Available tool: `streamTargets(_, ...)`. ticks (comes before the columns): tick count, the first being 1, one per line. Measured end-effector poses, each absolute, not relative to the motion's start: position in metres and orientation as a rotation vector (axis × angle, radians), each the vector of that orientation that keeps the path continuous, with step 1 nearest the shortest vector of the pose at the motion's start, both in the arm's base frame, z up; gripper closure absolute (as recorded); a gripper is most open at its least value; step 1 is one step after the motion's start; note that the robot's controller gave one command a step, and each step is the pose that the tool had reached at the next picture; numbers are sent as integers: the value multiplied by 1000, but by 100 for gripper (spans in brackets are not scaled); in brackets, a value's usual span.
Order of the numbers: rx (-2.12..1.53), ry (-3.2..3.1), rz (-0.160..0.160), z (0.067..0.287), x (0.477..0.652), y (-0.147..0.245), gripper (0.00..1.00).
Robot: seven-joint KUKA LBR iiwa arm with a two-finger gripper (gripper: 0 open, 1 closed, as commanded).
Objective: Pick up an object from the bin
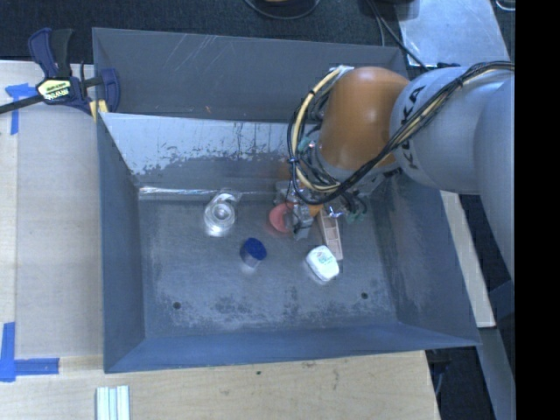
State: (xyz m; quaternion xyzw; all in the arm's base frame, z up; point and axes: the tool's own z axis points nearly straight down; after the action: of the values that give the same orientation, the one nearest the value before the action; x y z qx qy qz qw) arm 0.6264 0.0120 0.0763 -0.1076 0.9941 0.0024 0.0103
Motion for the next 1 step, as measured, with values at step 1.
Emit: streamTargets(1,-340,3096,4,76,626,53,100)
